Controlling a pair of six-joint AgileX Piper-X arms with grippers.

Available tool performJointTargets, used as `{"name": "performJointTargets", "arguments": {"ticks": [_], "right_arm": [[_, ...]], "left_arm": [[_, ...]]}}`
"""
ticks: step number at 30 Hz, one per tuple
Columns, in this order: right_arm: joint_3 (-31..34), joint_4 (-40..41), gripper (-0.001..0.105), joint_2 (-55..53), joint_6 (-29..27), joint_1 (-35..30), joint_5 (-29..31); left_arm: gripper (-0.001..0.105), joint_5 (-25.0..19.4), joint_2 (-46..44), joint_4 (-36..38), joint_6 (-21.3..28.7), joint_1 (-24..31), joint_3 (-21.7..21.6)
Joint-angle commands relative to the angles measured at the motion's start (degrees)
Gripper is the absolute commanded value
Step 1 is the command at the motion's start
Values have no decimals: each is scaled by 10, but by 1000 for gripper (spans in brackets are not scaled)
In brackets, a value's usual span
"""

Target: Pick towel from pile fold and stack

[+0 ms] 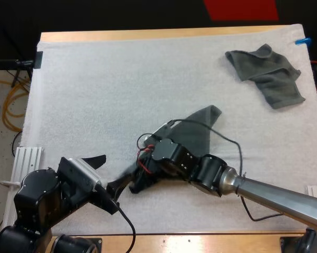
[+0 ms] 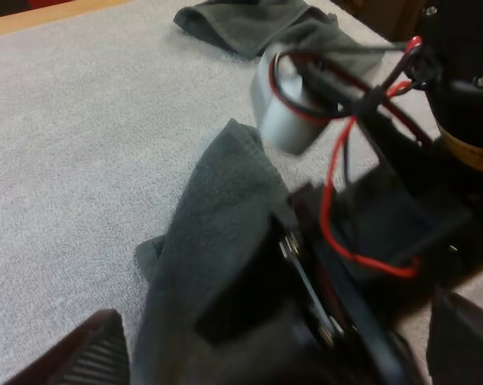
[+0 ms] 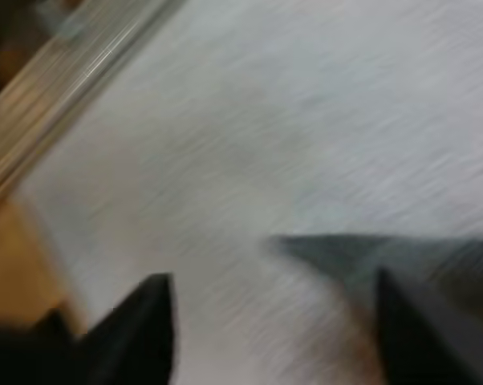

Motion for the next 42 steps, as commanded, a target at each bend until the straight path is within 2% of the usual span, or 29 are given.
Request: {"name": "performJointTargets", "arguments": {"ticks": [1,4,7,9,11,13,20,25,28,30,33,42], "right_arm": [[-9,20,61,-5,-2,-3,-38],[-15,91,61,-14,-2,-3,-31],[-15,163,61,-31,-2,-3,54],[-14,207,61,-43,-2,-7,136],[-9,232,61,-49,0,-20,165],[-1,249,61,-49,16,-36,165],[90,258,61,-49,51,-117,165],[144,233,61,-49,62,-162,124],[173,183,61,-49,95,-184,82],[192,138,61,-49,124,-199,22],[213,89,61,-49,161,-212,-14],[216,59,61,-5,192,-216,-71]], "left_arm": [[73,4,-1,-4,-2,-3,-1],[73,4,-1,-4,6,-3,-1],[73,3,-1,-4,6,-3,-1],[73,3,-1,-4,6,-3,-1],[73,3,-1,-4,6,-3,-1],[73,3,-1,-4,6,-3,-1],[73,3,-1,4,6,-3,-1],[73,3,-1,27,6,-3,-1],[73,3,-1,33,6,-3,-1],[73,3,-1,32,6,-3,-1],[73,3,-1,32,6,-3,-1],[73,3,-1,32,6,-3,-1]]}}
